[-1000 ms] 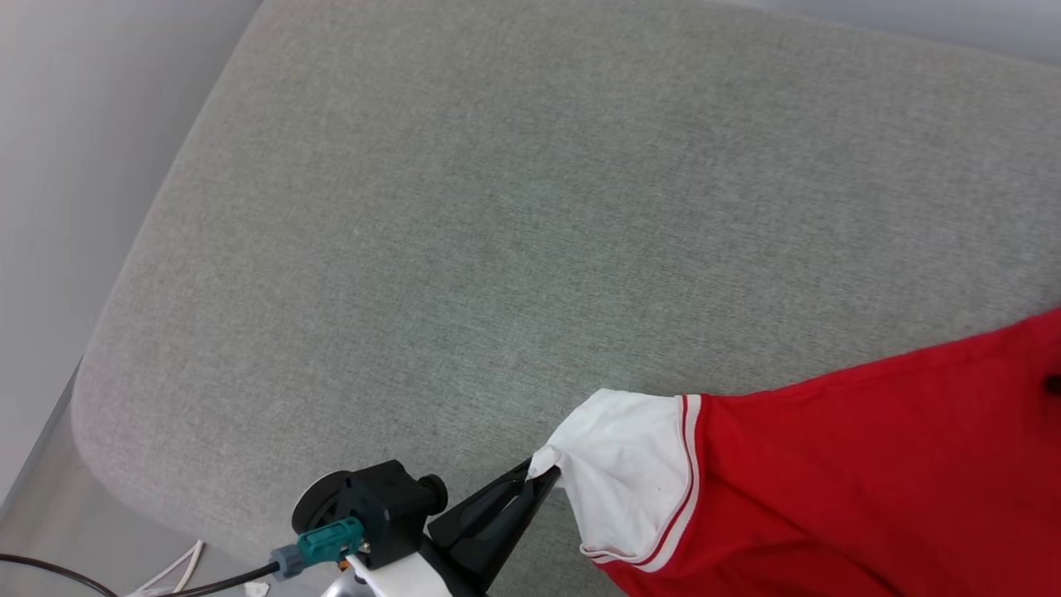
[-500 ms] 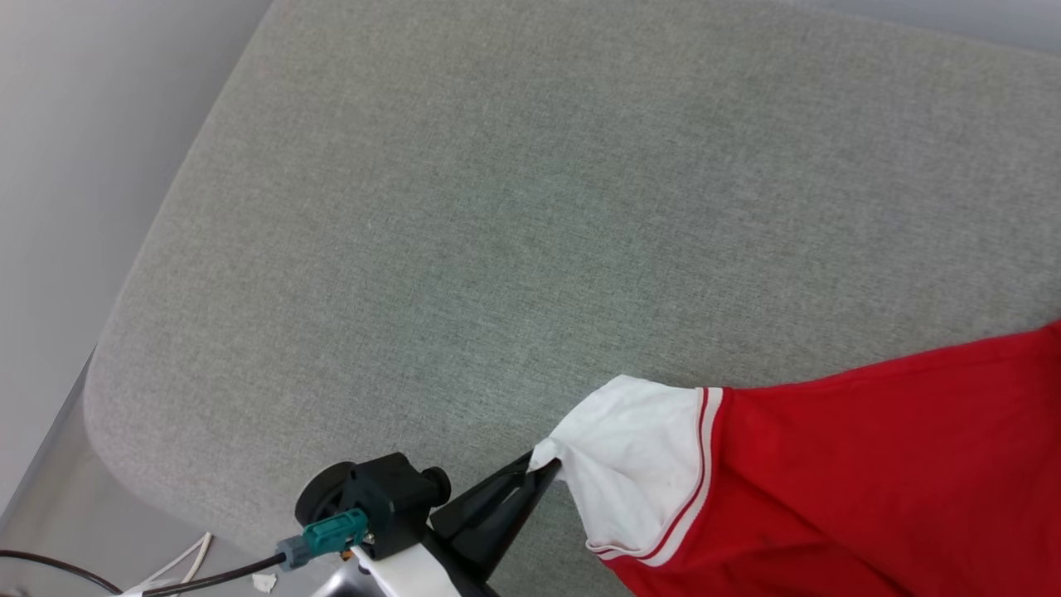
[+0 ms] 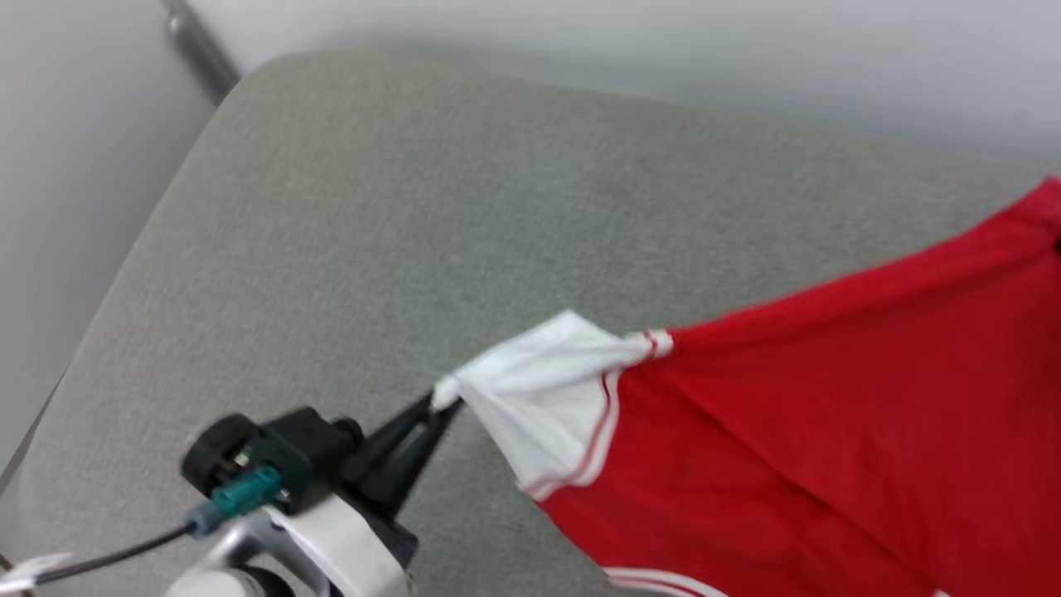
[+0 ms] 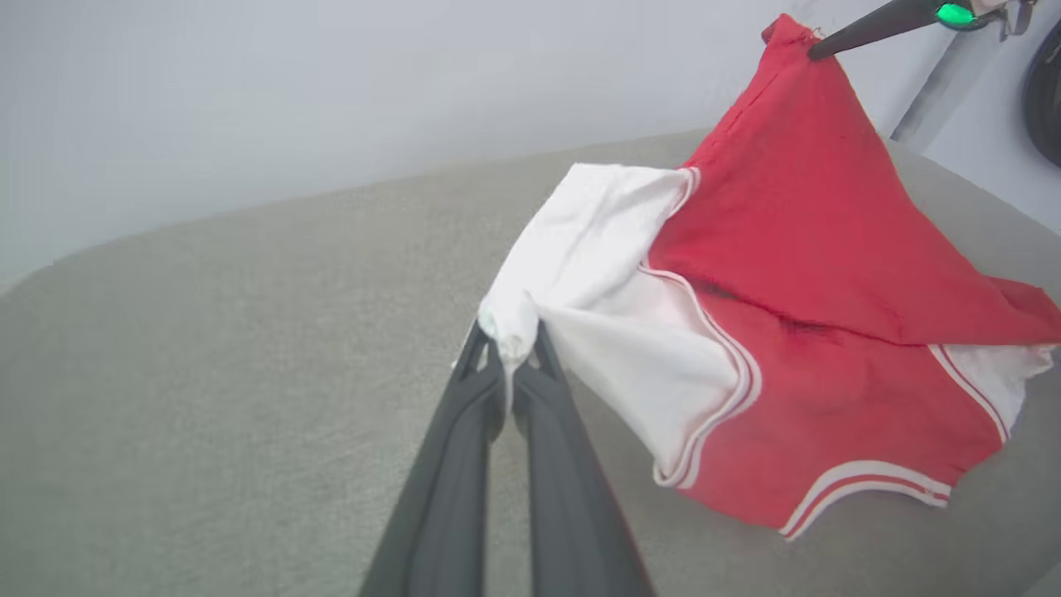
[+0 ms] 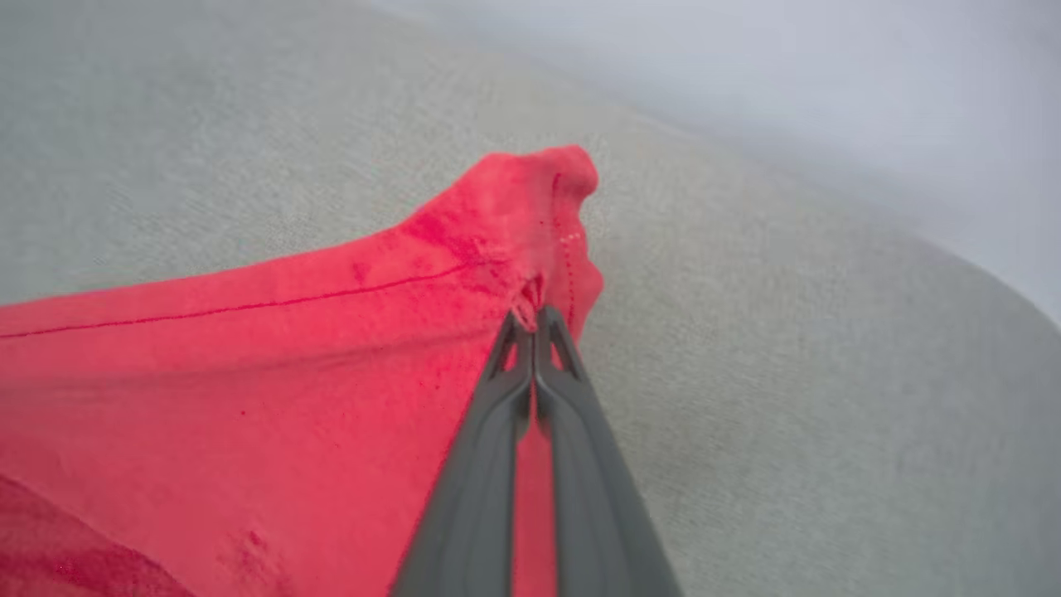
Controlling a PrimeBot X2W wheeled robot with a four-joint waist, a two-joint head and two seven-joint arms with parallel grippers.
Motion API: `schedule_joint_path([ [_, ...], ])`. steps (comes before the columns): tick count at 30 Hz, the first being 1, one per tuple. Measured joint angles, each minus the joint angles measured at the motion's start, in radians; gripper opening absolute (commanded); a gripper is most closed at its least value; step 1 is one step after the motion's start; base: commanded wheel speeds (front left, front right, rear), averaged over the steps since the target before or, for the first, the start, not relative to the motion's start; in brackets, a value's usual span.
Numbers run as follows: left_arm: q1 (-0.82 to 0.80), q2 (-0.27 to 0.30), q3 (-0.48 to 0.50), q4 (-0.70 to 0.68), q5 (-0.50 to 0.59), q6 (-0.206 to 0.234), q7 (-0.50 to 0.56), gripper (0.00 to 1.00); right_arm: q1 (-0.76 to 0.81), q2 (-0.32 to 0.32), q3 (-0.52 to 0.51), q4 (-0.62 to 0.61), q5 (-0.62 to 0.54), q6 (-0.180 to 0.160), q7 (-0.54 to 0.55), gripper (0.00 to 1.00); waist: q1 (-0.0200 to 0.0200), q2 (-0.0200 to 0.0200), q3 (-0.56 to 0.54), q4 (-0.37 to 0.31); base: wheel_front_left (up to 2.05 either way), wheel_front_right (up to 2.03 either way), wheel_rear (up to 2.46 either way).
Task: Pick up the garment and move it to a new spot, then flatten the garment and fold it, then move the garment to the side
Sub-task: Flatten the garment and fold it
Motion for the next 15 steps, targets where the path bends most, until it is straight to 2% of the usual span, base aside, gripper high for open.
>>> schedule_joint_path([
  [2, -0.009, 0.015, 0.017, -0.012, 0.002, 0.008, 0.003, 0.0, -0.014, 0.0, -0.004, -0.014, 0.013, 0.0, -0.014, 0.0, -0.0001, 0.0, -0.015, -0.014, 0.0, 0.0, 0.0],
  [7, -0.071, 0.092, 0.128, -0.094, 0.01, 0.046, 0.008, 0.0, -0.067, 0.002, -0.033, -0.146, 0.08, 0.0, -0.063, 0.0, -0.0001, 0.0, -0.092, -0.104, 0.0, 0.0, 0.0],
  [15, -0.175, 0.161, 0.266, -0.129, 0.014, 0.059, -0.029, 0.0, -0.127, 0.019, -0.044, -0.235, 0.083, 0.0, -0.11, 0.0, 0.0, 0.0, -0.151, -0.207, 0.0, 0.0, 0.0],
])
